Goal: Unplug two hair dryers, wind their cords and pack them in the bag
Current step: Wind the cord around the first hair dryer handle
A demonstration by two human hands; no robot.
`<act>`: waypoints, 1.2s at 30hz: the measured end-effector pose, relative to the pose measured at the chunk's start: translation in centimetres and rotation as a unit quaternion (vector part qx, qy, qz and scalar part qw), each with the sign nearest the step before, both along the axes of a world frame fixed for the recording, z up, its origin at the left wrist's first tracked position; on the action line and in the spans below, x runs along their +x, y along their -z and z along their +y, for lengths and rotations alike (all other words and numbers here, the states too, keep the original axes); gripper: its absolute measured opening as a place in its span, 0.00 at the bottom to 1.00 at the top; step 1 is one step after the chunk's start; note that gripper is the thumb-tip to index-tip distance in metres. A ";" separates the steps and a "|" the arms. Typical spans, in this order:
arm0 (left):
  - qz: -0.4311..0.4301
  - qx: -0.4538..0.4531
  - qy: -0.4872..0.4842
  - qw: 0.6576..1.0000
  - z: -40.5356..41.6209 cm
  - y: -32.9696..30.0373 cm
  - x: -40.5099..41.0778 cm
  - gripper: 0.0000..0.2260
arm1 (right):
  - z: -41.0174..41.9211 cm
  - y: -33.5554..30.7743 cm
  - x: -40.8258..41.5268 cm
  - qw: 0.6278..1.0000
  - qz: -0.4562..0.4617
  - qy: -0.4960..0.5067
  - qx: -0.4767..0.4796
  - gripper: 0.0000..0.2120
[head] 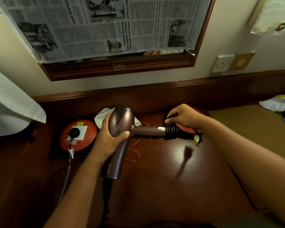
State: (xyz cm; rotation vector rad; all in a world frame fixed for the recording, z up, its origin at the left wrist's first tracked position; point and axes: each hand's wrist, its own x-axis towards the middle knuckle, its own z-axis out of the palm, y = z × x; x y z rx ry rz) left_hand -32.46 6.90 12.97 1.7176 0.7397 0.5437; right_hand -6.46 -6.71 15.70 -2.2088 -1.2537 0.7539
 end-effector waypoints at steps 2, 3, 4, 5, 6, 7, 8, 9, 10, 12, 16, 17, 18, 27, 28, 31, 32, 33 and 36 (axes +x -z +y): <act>0.010 -0.002 0.002 1.000 0.0 0.4 0.0 0.42 | 0.2 -1.0 -0.3 1.000 -0.020 -0.011 0.006 0.04; 0.012 0.001 0.000 1.000 -0.1 0.5 0.1 0.42 | 0.3 -1.4 -0.5 0.999 -0.030 -0.011 0.008 0.04; 0.012 0.008 -0.004 1.000 -0.1 0.7 0.1 0.42 | 0.3 -1.7 -0.7 0.999 -0.041 -0.009 0.012 0.04; 0.013 0.019 -0.009 1.000 -0.1 0.8 0.2 0.42 | 0.3 -2.0 -0.9 0.999 -0.052 -0.007 0.016 0.04; 0.014 0.031 -0.016 0.999 -0.2 0.9 0.3 0.41 | 0.1 -2.2 -1.1 0.998 -0.063 -0.007 0.017 0.04; 0.018 0.043 -0.024 0.999 -0.2 1.0 0.4 0.41 | 0.0 -2.5 -1.4 0.997 -0.075 -0.010 0.017 0.04; 0.021 0.056 -0.034 0.998 -0.3 1.1 0.5 0.41 | -0.2 -2.7 -1.6 0.996 -0.087 -0.014 0.017 0.04; 0.025 0.067 -0.045 0.996 -0.3 1.3 0.7 0.40 | -0.3 -2.9 -2.0 0.994 -0.102 -0.020 0.016 0.04; 0.028 0.077 -0.058 0.995 -0.4 1.4 0.8 0.40 | -0.4 -3.0 -2.4 0.992 -0.122 -0.027 0.015 0.05; 0.034 0.085 -0.086 0.992 -0.5 1.7 1.2 0.41 | -0.7 -3.0 -3.2 0.986 -0.161 -0.030 0.010 0.08; 0.031 0.080 -0.127 0.988 -0.8 1.9 1.6 0.41 | -1.0 -2.4 -4.9 0.983 -0.179 -0.012 0.029 0.11; 0.032 0.077 -0.137 0.987 -0.8 1.9 1.7 0.41 | -1.1 -2.2 -5.3 0.986 -0.162 -0.005 0.036 0.11; 0.033 0.076 -0.147 0.986 -0.8 1.9 1.8 0.41 | -1.3 -1.9 -5.7 0.989 -0.143 0.004 0.045 0.11; 0.007 0.051 -0.189 0.981 -1.3 1.2 2.2 0.39 | -2.8 1.0 -7.7 0.937 0.253 0.158 0.183 0.07; 0.006 0.046 -0.190 0.981 -1.3 1.2 2.3 0.39 | -2.8 1.2 -7.8 0.930 0.275 0.157 0.189 0.04; 0.004 0.027 -0.189 0.982 -1.5 1.4 2.3 0.40 | -2.8 1.5 -7.4 0.925 0.298 0.155 0.180 0.05; 0.001 0.014 -0.189 0.982 -1.5 1.5 2.3 0.41 | -2.9 1.5 -7.1 0.930 0.289 0.151 0.167 0.07; -0.005 -0.006 -0.191 0.982 -1.6 1.4 2.3 0.43 | -2.8 1.6 -6.9 0.939 0.273 0.142 0.150 0.11; -0.035 -0.076 -0.196 0.977 -1.4 1.0 2.4 0.43 | -2.8 2.3 -7.0 0.950 0.272 0.111 0.107 0.24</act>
